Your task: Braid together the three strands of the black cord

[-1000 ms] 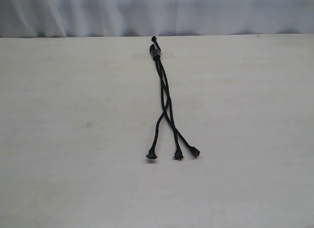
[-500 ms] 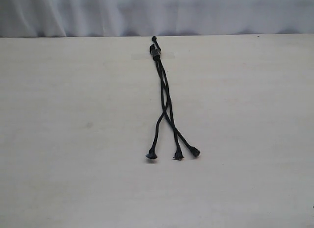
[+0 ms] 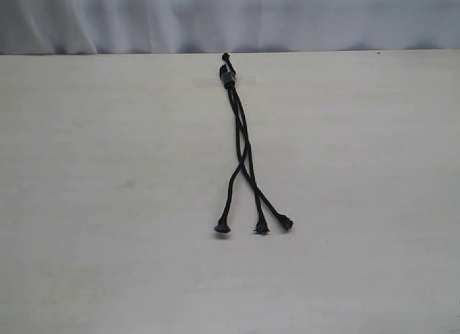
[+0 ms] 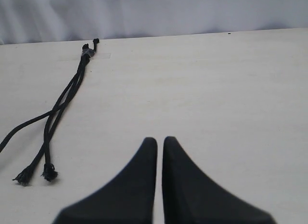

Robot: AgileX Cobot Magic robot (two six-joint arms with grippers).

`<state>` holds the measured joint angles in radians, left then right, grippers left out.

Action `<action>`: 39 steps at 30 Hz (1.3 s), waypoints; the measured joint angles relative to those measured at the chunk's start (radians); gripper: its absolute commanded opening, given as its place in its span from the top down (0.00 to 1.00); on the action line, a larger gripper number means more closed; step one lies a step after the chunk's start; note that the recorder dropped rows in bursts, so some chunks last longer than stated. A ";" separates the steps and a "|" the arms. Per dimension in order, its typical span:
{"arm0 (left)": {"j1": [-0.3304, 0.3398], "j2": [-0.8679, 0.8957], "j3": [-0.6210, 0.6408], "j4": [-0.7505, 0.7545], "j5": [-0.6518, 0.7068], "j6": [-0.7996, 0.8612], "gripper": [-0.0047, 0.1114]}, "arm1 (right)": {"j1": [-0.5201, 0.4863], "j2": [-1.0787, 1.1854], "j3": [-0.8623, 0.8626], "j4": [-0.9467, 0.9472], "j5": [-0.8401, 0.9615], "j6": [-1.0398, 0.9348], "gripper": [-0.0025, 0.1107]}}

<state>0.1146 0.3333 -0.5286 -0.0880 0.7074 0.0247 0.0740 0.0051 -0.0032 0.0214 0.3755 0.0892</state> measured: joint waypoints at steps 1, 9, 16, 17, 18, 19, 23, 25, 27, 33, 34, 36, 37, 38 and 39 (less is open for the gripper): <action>0.000 0.000 0.000 0.000 0.000 0.000 0.96 | 0.000 0.000 0.000 0.000 0.000 0.000 0.94; 0.000 0.000 0.000 0.000 0.000 0.000 0.96 | 0.000 0.000 0.000 0.000 0.000 0.000 0.94; 0.000 0.000 0.000 0.015 0.004 0.000 0.96 | 0.000 0.000 0.000 0.000 0.000 0.000 0.94; 0.000 0.000 0.000 0.026 0.005 0.000 0.96 | 0.000 0.000 0.000 0.000 0.000 0.000 0.94; 0.000 0.000 0.000 0.035 0.007 0.000 0.96 | 0.000 0.000 0.000 0.000 0.000 0.000 0.94; 0.000 0.000 0.000 0.044 0.009 0.000 0.96 | 0.000 0.000 0.000 0.000 0.000 0.000 0.94; 0.000 -0.005 0.000 0.069 0.011 0.000 0.96 | 0.000 0.000 0.000 0.000 0.000 0.000 0.94; 0.000 -0.008 0.008 0.098 -0.009 0.000 0.96 | 0.000 0.000 0.000 0.000 0.000 0.000 0.94; 0.009 -0.020 0.038 0.118 -0.099 0.000 0.96 | 0.000 0.000 0.000 0.000 0.000 0.000 0.94; 0.078 -0.109 0.274 0.119 -0.455 0.000 0.96 | 0.000 0.000 0.000 0.000 0.000 0.000 0.94; 0.093 -0.131 0.317 0.119 -0.495 0.000 0.96 | 0.000 0.000 0.000 0.000 0.000 0.000 0.94; 0.119 -0.172 0.385 0.117 -0.542 0.000 0.96 | 0.000 0.000 0.000 0.000 0.000 0.000 0.94; 0.129 -0.194 0.417 0.117 -0.553 0.000 0.96 | 0.000 0.000 0.000 0.000 0.000 0.000 0.94; 0.136 -0.216 0.445 0.117 -0.557 0.000 0.96 | 0.000 0.000 0.000 0.000 0.000 0.000 0.94; 0.137 -0.234 0.465 0.117 -0.559 0.000 0.96 | 0.000 0.000 0.000 0.000 0.000 0.000 0.94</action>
<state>0.2517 0.0993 -0.0637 0.0291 0.1486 0.0247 0.0740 0.0051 -0.0032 0.0214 0.3755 0.0892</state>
